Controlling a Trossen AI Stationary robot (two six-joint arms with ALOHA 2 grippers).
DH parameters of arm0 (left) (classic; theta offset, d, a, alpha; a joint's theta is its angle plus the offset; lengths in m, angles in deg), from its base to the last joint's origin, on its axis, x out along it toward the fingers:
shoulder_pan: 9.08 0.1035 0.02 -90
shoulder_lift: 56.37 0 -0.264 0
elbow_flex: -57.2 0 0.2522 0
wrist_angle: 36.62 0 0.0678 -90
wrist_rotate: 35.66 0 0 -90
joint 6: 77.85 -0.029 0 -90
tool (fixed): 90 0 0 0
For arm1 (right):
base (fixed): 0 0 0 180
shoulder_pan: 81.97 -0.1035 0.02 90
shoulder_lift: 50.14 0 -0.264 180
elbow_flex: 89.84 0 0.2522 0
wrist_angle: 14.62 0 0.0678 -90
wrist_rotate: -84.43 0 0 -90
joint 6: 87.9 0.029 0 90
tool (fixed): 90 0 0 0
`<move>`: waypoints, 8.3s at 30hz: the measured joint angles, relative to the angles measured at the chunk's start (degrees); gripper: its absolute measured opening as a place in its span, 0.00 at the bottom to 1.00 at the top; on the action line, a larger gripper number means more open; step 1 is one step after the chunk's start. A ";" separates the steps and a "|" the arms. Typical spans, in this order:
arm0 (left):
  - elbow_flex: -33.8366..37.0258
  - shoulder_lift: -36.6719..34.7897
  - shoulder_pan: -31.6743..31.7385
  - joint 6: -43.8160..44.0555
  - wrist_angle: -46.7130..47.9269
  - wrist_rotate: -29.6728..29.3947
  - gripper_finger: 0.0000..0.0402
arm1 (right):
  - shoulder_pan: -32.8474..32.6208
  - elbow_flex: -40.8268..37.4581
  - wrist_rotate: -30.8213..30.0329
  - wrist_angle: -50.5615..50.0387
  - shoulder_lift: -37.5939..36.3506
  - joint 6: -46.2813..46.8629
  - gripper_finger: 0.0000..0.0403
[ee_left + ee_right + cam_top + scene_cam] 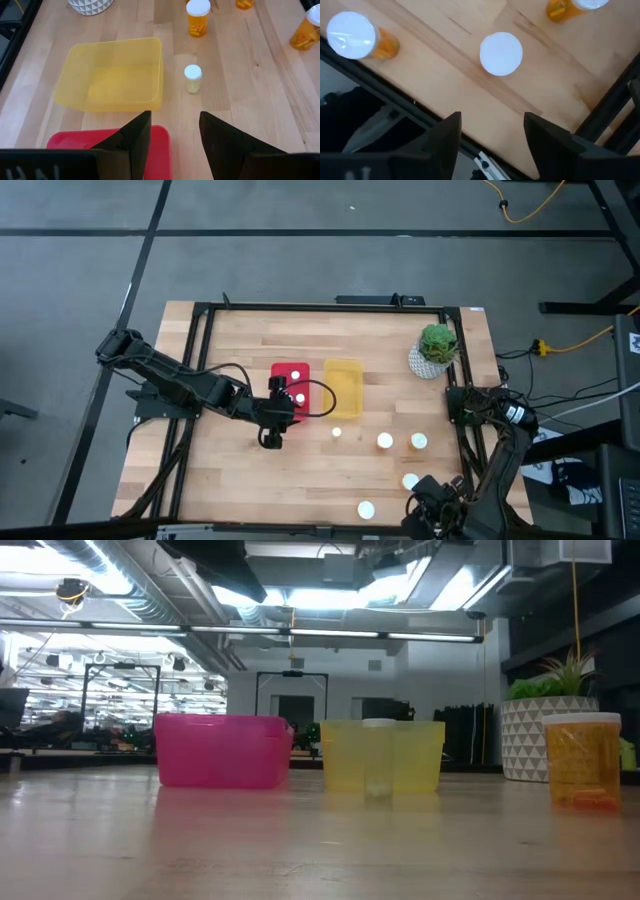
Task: Pick and place medicine bottles into bin by pill shape (circle, oval)
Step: Put the large orange pill bottle into the yellow bin, then put the small yellow pill bottle into the red bin
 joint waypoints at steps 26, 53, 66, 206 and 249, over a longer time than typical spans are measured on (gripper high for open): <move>0.00 0.00 0.06 -0.15 -0.01 0.00 0.40 | 2.53 -22.41 -0.94 18.04 0.05 -2.75 0.63; 0.00 0.00 0.06 -0.59 0.17 0.00 0.40 | 6.23 -24.86 -10.97 20.05 0.09 -7.54 0.63; 0.00 0.00 0.06 -0.59 0.20 0.00 0.40 | 6.34 -24.83 -11.85 20.71 0.09 -7.58 0.59; -0.03 27.15 6.83 -2.11 -31.21 16.75 0.52 | 21.44 -19.71 -11.09 -2.26 -28.50 -43.49 0.63; 0.00 31.23 6.82 -2.12 -39.87 10.01 0.33 | 21.44 -19.71 -12.45 -2.23 -28.48 -43.45 0.63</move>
